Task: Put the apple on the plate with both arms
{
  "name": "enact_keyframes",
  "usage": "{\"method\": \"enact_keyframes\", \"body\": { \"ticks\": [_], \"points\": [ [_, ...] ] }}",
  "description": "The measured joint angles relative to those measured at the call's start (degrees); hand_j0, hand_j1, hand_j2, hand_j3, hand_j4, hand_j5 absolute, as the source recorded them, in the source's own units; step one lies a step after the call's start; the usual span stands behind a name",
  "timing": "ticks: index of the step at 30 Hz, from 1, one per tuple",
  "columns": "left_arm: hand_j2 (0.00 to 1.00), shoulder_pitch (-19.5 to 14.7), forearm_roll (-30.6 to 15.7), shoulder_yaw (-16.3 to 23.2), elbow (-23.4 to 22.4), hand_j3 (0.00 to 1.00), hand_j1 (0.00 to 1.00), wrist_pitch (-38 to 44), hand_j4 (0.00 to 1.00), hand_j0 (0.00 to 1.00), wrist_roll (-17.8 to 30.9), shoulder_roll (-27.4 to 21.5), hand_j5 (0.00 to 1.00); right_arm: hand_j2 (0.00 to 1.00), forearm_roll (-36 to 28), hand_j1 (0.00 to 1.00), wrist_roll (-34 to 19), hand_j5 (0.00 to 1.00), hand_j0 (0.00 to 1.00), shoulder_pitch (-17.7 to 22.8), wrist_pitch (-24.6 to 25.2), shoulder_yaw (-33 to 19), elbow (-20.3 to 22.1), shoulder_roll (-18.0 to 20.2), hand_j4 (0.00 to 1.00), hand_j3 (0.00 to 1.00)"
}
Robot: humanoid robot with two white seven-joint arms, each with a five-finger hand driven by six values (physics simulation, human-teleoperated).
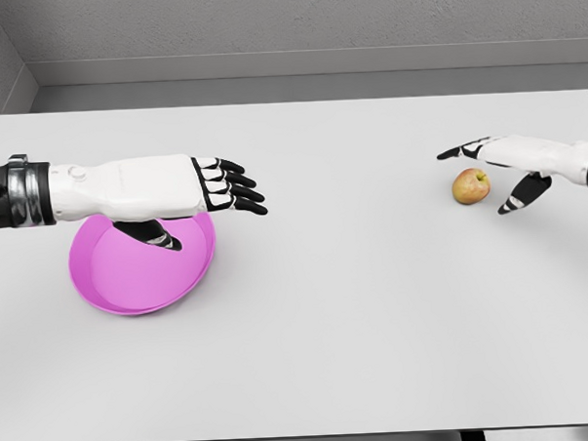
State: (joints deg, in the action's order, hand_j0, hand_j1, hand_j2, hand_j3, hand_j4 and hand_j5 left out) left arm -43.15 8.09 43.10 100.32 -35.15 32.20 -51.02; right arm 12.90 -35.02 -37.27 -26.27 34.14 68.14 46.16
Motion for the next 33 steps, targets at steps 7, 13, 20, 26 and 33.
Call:
{"method": "enact_keyframes", "body": {
  "ticks": [7, 13, 20, 26, 33],
  "points": [
    [1.00, 0.0, 0.0, 0.0, 0.0, 1.00, 1.00, 0.0, 1.00, 1.00, 0.0, 0.0, 1.00, 1.00, 1.5, 1.00, 0.0, 1.00, 1.00, -0.7, -0.2, 0.0, -3.3, -1.6, 1.00, 1.00],
    [1.00, 0.0, 0.0, 0.0, 0.0, 1.00, 1.00, 0.0, 1.00, 1.00, 0.0, 0.0, 1.00, 1.00, 1.8, 1.00, 0.0, 1.00, 1.00, -1.4, -0.3, 0.0, -5.6, -2.8, 1.00, 1.00],
    [1.00, 0.0, 0.0, 0.0, 0.0, 1.00, 1.00, 0.0, 1.00, 1.00, 0.0, 0.0, 1.00, 1.00, 3.2, 1.00, 0.0, 1.00, 1.00, -2.0, -0.6, 0.0, -8.2, -4.4, 1.00, 1.00],
    [1.00, -0.1, 0.0, 0.0, 0.1, 1.00, 1.00, 0.0, 1.00, 1.00, 0.0, 0.0, 1.00, 1.00, 3.5, 1.00, 0.0, 1.00, 1.00, -2.3, -0.8, 0.0, -9.5, -5.3, 1.00, 1.00],
    [1.00, 0.0, 0.0, 0.0, 0.5, 1.00, 1.00, 0.0, 1.00, 1.00, 0.0, -0.1, 1.00, 1.00, 3.5, 1.00, 0.0, 1.00, 1.00, -2.5, -1.9, 0.0, -10.3, -5.7, 1.00, 1.00]
  ]
}}
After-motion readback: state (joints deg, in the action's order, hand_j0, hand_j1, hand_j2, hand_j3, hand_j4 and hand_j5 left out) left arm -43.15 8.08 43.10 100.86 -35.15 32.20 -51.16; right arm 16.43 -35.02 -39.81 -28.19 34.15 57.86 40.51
